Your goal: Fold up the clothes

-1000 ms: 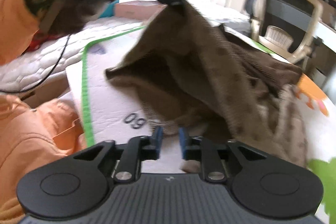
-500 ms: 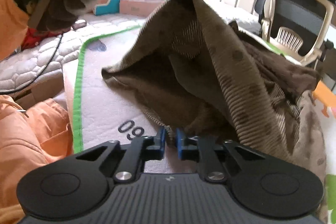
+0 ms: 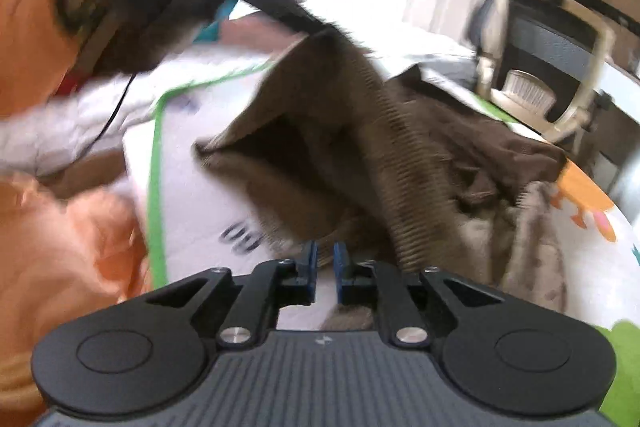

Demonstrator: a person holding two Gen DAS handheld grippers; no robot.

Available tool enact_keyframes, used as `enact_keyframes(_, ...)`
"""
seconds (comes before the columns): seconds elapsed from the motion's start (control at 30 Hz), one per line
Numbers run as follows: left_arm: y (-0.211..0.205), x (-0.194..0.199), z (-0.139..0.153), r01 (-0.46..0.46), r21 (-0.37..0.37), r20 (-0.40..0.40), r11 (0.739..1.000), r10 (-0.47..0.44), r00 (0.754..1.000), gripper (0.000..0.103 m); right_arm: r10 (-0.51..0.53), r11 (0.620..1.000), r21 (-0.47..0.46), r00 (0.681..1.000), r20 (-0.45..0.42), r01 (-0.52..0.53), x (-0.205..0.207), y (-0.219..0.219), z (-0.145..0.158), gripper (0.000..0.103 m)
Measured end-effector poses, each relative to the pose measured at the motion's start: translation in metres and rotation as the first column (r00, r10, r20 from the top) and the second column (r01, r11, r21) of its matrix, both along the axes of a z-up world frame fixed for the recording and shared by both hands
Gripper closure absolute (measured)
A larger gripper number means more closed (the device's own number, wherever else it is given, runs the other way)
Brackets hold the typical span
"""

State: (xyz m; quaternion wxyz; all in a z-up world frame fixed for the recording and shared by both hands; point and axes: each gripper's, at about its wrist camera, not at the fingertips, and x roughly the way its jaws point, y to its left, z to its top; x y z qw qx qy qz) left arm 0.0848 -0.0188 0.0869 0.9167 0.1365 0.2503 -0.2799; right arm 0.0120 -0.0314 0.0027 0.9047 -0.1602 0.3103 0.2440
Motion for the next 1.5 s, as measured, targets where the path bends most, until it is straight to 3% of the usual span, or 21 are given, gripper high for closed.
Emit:
enact_keyframes(0.13, 0.0, -0.001, -0.001, 0.002, -0.001, -0.005, 1.0, -0.002, 1.0, 0.09, 0.085, 0.99, -0.117, 0.996, -0.008, -0.085, -0.005, 0.023, -0.017, 0.074)
enact_keyframes(0.2, 0.001, 0.0, -0.002, 0.001, -0.001, -0.008, 1.0, -0.001, 1.0, 0.089, 0.107, 0.976, -0.193, 0.994, 0.033, -0.099, -0.006, 0.033, -0.024, 0.066)
enact_keyframes(0.33, 0.001, 0.002, -0.004, -0.004, -0.002, -0.017, 1.0, 0.004, 1.0, 0.089, 0.156, 0.93, -0.354, 0.977, 0.144, -0.097, -0.006, 0.052, -0.031, 0.063)
enact_keyframes(0.43, 0.001, 0.003, -0.006, -0.001, -0.006, -0.023, 1.0, 0.001, 1.0, 0.089, 0.194, 0.902, -0.419, 0.965, 0.179, -0.104, 0.0, 0.064, -0.035, 0.064)
enact_keyframes(0.67, -0.001, 0.002, -0.007, 0.006, -0.007, -0.025, 1.0, -0.007, 1.0, 0.088, 0.18, 0.913, -0.392, 0.973, 0.145, -0.111, 0.023, 0.058, -0.03, 0.063)
enact_keyframes(0.73, -0.002, 0.002, -0.008, 0.005, -0.008, -0.027, 1.0, -0.005, 1.0, 0.088, 0.191, 0.902, -0.416, 0.97, 0.15, -0.114, 0.024, 0.059, -0.033, 0.072)
enact_keyframes(0.8, -0.001, 0.002, -0.008, 0.003, -0.01, -0.028, 1.0, -0.004, 1.0, 0.088, 0.209, 0.889, -0.441, 0.967, 0.145, -0.126, 0.024, 0.061, -0.038, 0.096)
enact_keyframes(0.83, 0.0, 0.002, -0.008, 0.002, -0.01, -0.029, 1.0, -0.003, 1.0, 0.088, 0.218, 0.884, -0.449, 0.965, 0.149, -0.131, 0.022, 0.061, -0.039, 0.098)
enact_keyframes(1.23, 0.002, 0.001, -0.01, 0.001, -0.008, -0.039, 1.0, -0.002, 0.999, 0.087, 0.193, 0.895, -0.435, 0.967, 0.168, -0.103, -0.009, 0.038, -0.016, 0.098)
enact_keyframes(1.37, 0.002, -0.009, -0.015, 0.027, 0.013, -0.047, 1.0, -0.026, 0.999, 0.088, 0.215, 0.916, -0.363, 0.972, 0.094, -0.168, -0.033, 0.022, -0.011, 0.098)
enact_keyframes(1.43, 0.001, -0.019, -0.021, 0.046, 0.035, -0.047, 0.998, -0.044, 0.998, 0.089, 0.221, 0.93, -0.315, 0.973, 0.067, -0.19, -0.045, 0.016, -0.008, 0.094)
enact_keyframes(1.5, 0.001, -0.03, -0.027, 0.067, 0.059, -0.047, 0.996, -0.064, 0.997, 0.09, 0.205, 0.953, -0.242, 0.976, 0.07, -0.182, -0.053, 0.005, -0.001, 0.075)
